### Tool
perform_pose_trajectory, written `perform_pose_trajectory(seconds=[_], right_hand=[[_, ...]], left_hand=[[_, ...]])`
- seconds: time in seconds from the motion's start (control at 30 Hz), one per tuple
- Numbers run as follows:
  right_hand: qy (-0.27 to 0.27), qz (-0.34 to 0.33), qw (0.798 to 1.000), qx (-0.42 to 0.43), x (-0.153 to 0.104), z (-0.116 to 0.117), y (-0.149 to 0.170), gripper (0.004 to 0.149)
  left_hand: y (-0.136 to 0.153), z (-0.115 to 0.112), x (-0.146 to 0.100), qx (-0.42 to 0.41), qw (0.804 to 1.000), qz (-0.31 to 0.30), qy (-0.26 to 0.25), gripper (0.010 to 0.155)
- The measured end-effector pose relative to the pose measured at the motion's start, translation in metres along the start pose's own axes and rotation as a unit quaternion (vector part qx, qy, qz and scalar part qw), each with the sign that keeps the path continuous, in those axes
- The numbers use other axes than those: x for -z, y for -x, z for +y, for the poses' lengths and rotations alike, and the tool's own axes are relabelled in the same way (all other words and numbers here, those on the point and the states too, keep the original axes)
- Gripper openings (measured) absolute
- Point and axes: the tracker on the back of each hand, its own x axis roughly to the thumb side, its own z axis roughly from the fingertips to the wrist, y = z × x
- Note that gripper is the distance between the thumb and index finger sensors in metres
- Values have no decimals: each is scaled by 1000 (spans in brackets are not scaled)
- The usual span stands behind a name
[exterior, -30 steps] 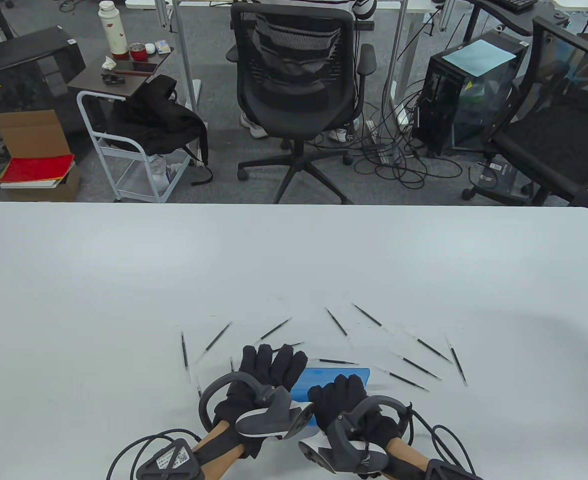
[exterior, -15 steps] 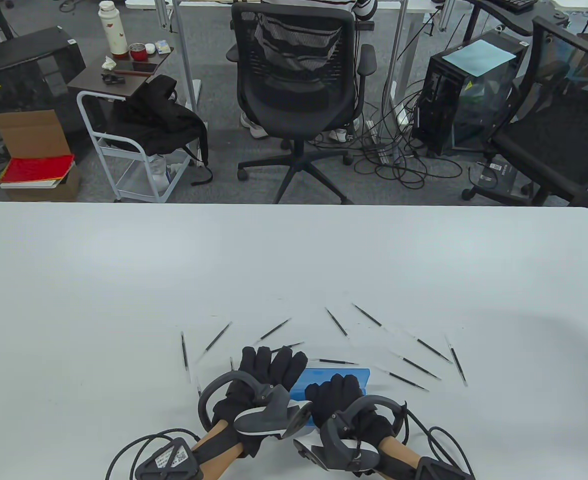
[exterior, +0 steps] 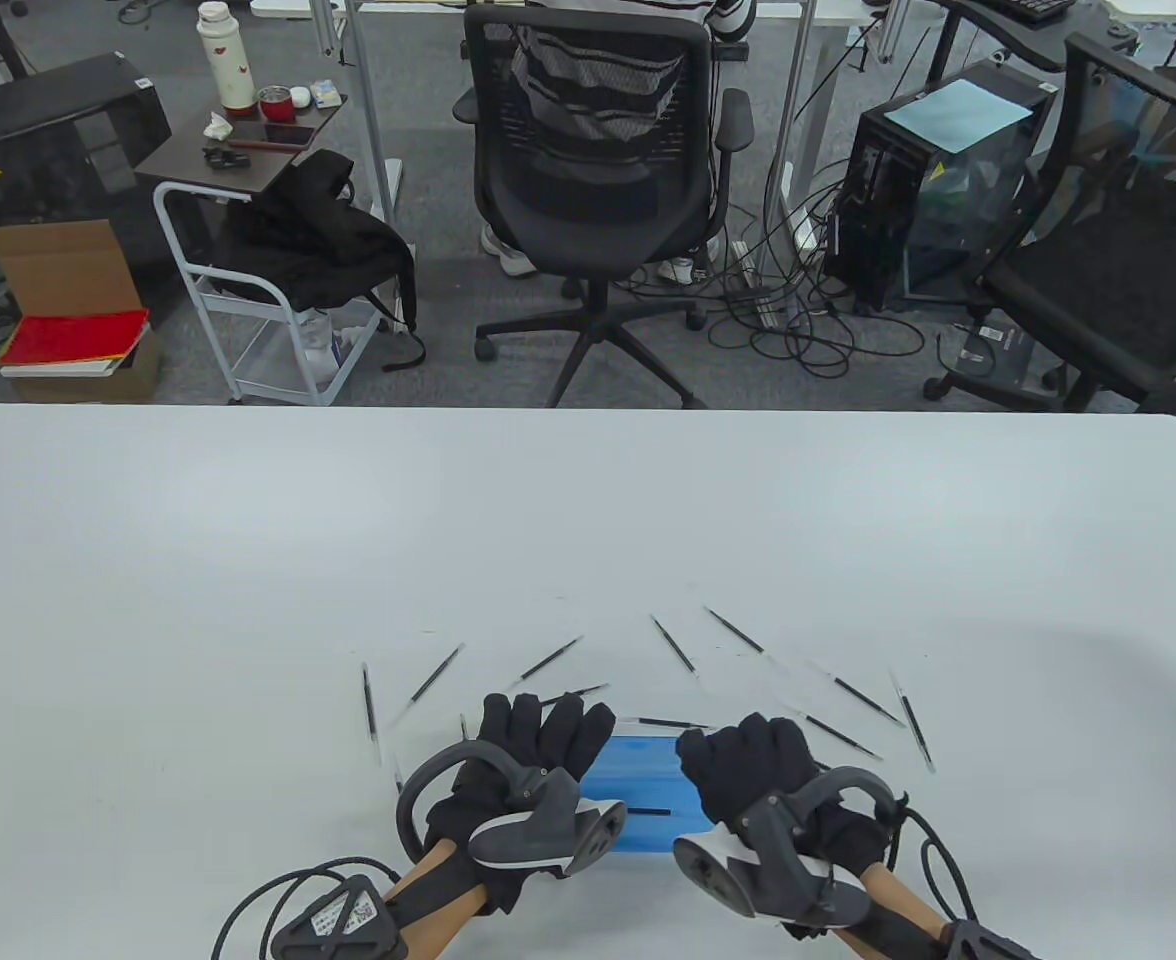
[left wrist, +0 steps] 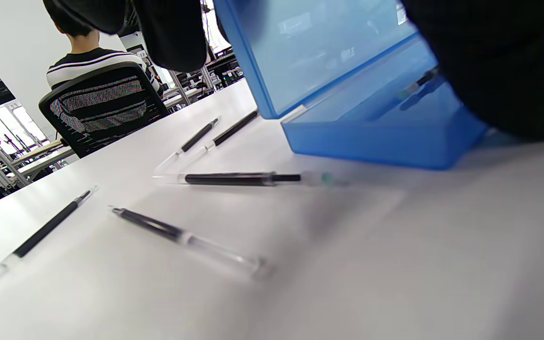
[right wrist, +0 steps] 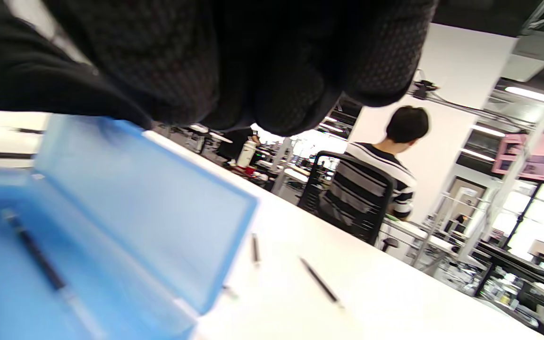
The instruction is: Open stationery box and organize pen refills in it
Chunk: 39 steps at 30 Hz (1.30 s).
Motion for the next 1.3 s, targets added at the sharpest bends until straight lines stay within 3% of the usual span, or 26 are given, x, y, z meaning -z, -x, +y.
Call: perform_pose_trajectory(seconds=[0.17,0.33,0.63,0.93,1.3], right_hand=[[-37,41,998,-2,5,19,32,59],[-105,68,992,4,6,61,53,59],[-167,70,984,2,1,104,60,62],[-183,63,981,-24,-3,120,55,62],[-187,63,980,-29,-2,121,54,60]], left_hand=[[0,0,0,-1,1000,1,1,133],[0,0,1,-2,1000,1,2,134],[0,-1,1,-4,1000,0,3,133],[1,-1,2,-4,1000,0,3,133],[0,-2,2,-3,1000,1,3,133]])
